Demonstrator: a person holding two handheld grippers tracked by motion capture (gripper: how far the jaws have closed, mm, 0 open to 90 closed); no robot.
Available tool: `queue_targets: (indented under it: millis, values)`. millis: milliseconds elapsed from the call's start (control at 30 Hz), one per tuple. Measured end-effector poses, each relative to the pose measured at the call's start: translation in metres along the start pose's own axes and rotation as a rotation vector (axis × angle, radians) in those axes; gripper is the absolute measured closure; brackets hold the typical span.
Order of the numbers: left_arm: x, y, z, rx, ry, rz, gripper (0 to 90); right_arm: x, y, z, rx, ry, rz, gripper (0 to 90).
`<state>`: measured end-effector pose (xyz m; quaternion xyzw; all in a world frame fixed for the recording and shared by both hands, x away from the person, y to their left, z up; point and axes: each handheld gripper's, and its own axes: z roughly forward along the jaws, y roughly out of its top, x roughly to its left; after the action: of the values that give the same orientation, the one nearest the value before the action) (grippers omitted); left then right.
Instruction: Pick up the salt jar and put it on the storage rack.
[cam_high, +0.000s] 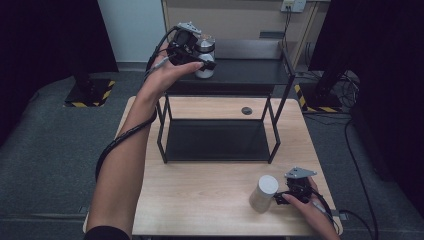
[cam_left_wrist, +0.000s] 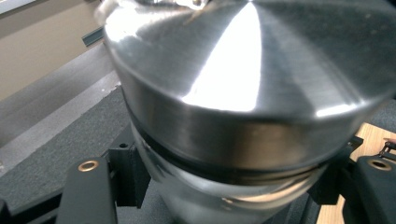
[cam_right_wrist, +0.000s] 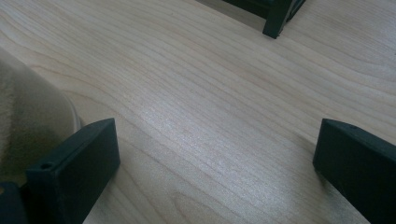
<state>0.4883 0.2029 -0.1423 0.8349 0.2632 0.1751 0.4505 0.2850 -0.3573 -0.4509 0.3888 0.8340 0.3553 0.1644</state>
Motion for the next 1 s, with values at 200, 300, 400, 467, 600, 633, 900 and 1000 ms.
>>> queue_targets:
  millis: [200, 300, 400, 467, 600, 633, 900, 1000]
  values:
    - [0.0012, 0.0002, 0.0001, 0.001, -0.004, -0.005, 29.8, -0.0001, 0.0, 0.0, 0.0, 0.0, 0.0, 1.3]
    - [0.0026, -0.0009, 0.0005, -0.002, -0.007, -0.014, 29.8, -0.0001, 0.0, 0.0, 0.0, 0.0, 0.0, 1.3]
    - [0.0047, -0.003, 0.0008, -0.01, -0.012, -0.026, 29.7, -0.0001, 0.0, 0.0, 0.0, 0.0, 0.0, 1.3]
    - [0.0044, -0.0031, 0.0009, -0.011, -0.011, -0.025, 29.7, -0.0001, 0.0, 0.0, 0.0, 0.0, 0.0, 1.3]
    - [0.0043, -0.0035, 0.001, -0.013, -0.011, -0.034, 29.6, 0.0, 0.0, 0.0, 0.0, 0.0, 0.0, 1.3]
    - [0.0047, -0.0032, 0.0009, -0.011, -0.012, -0.033, 29.6, 0.0, 0.0, 0.0, 0.0, 0.0, 0.0, 1.3]
    - [0.0053, 0.0003, 0.0007, 0.005, -0.013, -0.036, 29.5, -0.0001, -0.0001, 0.0, 0.0, 0.0, 0.0, 1.3]
    - [0.0053, 0.0013, 0.0005, 0.01, -0.013, -0.03, 29.4, -0.0001, -0.0001, 0.0, 0.0, 0.0, 0.0, 1.4]
